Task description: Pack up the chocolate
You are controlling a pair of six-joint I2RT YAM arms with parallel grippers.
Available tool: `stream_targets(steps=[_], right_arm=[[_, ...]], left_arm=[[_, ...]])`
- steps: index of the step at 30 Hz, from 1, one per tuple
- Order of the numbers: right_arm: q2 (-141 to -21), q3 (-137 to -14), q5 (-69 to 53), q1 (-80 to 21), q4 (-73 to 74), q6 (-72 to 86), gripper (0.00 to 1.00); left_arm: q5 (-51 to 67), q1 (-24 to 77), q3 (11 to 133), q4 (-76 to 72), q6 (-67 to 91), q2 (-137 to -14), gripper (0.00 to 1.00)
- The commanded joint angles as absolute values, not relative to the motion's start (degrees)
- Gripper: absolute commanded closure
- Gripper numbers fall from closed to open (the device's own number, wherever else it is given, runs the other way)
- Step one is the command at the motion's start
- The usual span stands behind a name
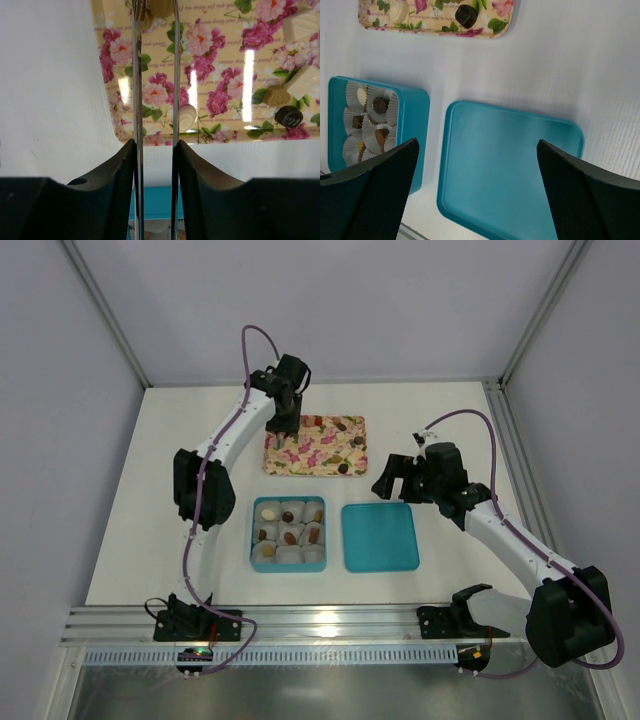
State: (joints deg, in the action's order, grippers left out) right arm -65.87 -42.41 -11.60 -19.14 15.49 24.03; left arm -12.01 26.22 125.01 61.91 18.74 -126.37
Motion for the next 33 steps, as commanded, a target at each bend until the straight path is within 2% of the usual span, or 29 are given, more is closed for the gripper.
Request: stream_targets(steps=[1, 33], right_arm=[[-64.5, -41.9, -11.7, -19.3, 13.4, 23.6, 0.0], [-64.6, -40.9, -11.8, -19.3, 12.5, 24.1, 0.0]], left_arm=[[-12.9, 25.9, 125.4, 60.8, 17.5, -122.3, 0.62], [-9.9, 25.9, 124.0, 61.3, 17.4, -123.9, 0.65]])
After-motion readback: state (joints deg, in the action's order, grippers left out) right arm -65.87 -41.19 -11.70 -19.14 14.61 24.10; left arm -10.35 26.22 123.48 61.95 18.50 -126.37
